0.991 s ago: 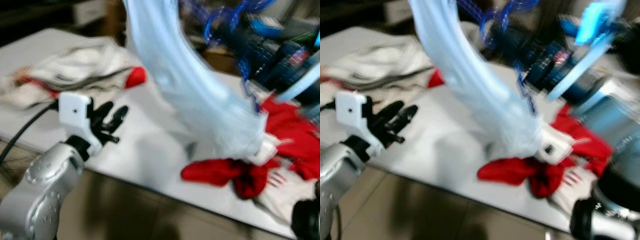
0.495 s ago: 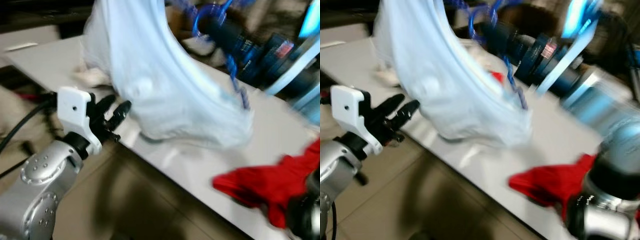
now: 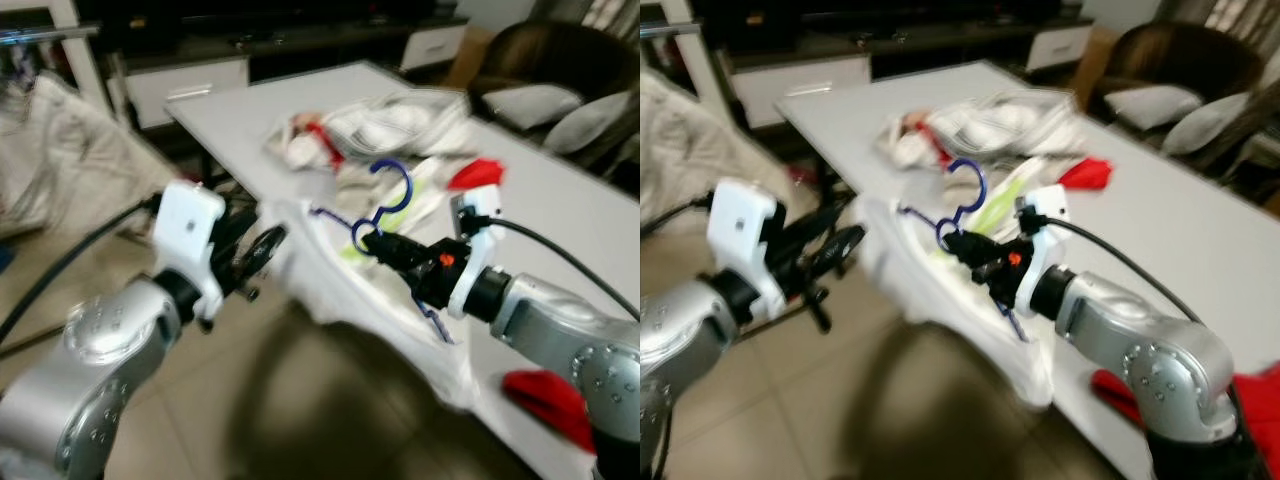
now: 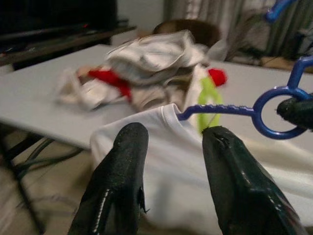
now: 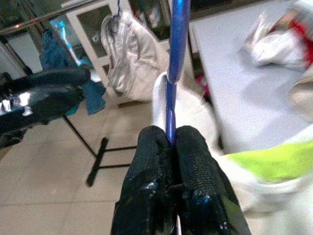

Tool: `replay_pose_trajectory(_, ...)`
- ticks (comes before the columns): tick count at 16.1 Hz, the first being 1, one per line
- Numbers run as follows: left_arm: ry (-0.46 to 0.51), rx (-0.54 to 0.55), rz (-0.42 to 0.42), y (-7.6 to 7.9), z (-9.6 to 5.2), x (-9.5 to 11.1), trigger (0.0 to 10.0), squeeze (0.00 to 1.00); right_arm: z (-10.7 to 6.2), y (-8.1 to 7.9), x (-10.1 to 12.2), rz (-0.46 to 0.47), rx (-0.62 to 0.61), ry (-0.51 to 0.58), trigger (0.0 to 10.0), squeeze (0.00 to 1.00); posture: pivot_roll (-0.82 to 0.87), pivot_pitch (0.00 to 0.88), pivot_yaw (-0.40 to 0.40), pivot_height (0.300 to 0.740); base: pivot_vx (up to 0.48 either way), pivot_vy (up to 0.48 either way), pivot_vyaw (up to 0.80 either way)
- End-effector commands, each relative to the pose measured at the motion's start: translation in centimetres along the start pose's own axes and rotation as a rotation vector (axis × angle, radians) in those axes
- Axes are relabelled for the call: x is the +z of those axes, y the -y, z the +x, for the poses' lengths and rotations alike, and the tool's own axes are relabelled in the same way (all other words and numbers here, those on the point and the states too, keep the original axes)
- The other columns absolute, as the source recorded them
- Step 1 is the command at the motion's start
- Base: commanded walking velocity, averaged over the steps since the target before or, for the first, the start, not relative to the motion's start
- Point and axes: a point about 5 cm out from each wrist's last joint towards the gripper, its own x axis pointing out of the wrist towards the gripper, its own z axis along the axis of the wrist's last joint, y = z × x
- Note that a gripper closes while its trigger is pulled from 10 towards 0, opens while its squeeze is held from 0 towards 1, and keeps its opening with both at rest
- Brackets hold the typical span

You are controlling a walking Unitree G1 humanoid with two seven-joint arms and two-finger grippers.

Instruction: Hang hanger

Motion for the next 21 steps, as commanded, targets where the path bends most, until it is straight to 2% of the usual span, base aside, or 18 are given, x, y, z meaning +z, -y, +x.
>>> replay_pose_trajectory(1,-0.010,-0.038,-0.006,0.6,0.0,-0.1,10.0,0.00,-0.4,-0.6,0.3,-0.032,0.013,0.025,10.0,0.00,0.07,0.000,-0.062,0.740,0.000,0.000,0.80)
replay_pose_trajectory(2,-0.019,-0.044,-0.008,0.7,-0.2,-0.2,10.0,0.00,-0.4,-1.0,-0.1,-0.045,0.023,0.030,10.0,0.00,0.06,0.000,-0.062,0.740,0.000,0.000,0.80)
replay_pose_trajectory(5,-0.063,0.067,-0.050,0.0,-0.3,-1.6,10.0,0.00,-0.3,-1.2,-1.2,-0.034,0.012,0.041,10.0,0.00,0.07,0.000,-0.070,0.740,0.000,0.000,0.80)
replay_pose_trajectory(6,-0.082,0.160,-0.120,-0.8,-0.6,-2.5,10.0,0.00,-0.1,-1.3,-1.4,0.001,0.015,0.052,10.0,0.00,0.06,0.000,-0.073,0.740,0.000,0.000,0.80)
replay_pose_trajectory(8,-0.148,0.206,-0.173,-1.1,-1.4,-4.1,10.0,0.00,-0.1,-1.3,-1.9,0.007,0.029,0.055,10.0,0.00,0.07,0.000,-0.087,0.740,0.000,0.000,0.80)
replay_pose_trajectory(10,-0.160,0.186,-0.154,-1.0,-1.5,-4.2,10.0,0.00,-0.1,-1.0,-2.1,-0.004,0.015,0.061,10.0,0.00,0.07,0.000,-0.094,0.740,0.000,0.000,0.80)
replay_pose_trajectory(11,-0.155,0.152,-0.079,-0.7,-1.7,-4.0,10.0,0.00,0.1,-1.0,-2.1,0.003,0.023,0.062,10.0,0.00,0.07,0.000,-0.097,0.740,0.000,0.000,0.80)
replay_pose_trajectory(12,-0.145,0.143,-0.069,-0.7,-1.7,-3.9,10.0,0.00,0.1,-1.1,-2.1,0.005,0.031,0.060,10.0,0.00,0.07,0.000,-0.099,0.740,0.000,0.000,0.80)
replay_pose_trajectory(14,-0.089,0.192,-0.020,-0.9,-1.2,-3.3,10.0,0.00,0.2,-1.4,-2.1,0.008,0.070,0.058,10.0,0.00,0.07,0.000,-0.098,0.740,0.000,0.000,0.80)
replay_pose_trajectory(15,-0.024,0.236,-0.011,-1.1,-0.9,-2.8,10.0,0.00,0.2,-1.1,-2.0,-0.001,0.051,0.067,10.0,0.00,0.07,0.000,-0.094,0.740,0.000,0.000,0.80)
replay_pose_trajectory(17,0.021,0.279,0.001,-1.4,-0.7,-2.6,10.0,0.00,0.3,-0.6,-1.8,-0.004,0.011,0.089,10.0,0.00,0.07,0.000,-0.093,0.740,0.000,0.000,0.80)
replay_pose_trajectory(18,-0.087,0.239,-0.025,-1.5,-0.8,-3.2,10.0,0.00,0.3,0.2,-1.7,-0.004,-0.034,0.101,10.0,0.00,0.07,0.000,-0.092,0.740,0.000,0.000,0.80)
replay_pose_trajectory(19,-0.072,0.149,-0.099,-1.2,-0.8,-3.0,10.0,0.00,0.3,0.8,-1.6,-0.021,-0.064,0.102,10.0,0.00,0.07,0.000,-0.092,0.740,0.000,0.000,0.80)
replay_pose_trajectory(20,-0.080,0.127,-0.112,-1.2,-0.8,-3.1,10.0,0.00,0.4,1.0,-1.6,-0.025,-0.074,0.105,10.0,0.00,0.07,0.000,-0.092,0.740,0.000,0.000,0.80)
replay_pose_trajectory(21,-0.104,0.110,-0.042,-1.4,-0.8,-3.3,10.0,0.00,0.5,1.7,-1.3,-0.037,-0.096,0.117,10.0,0.00,0.07,0.000,-0.095,0.740,0.000,0.000,0.80)
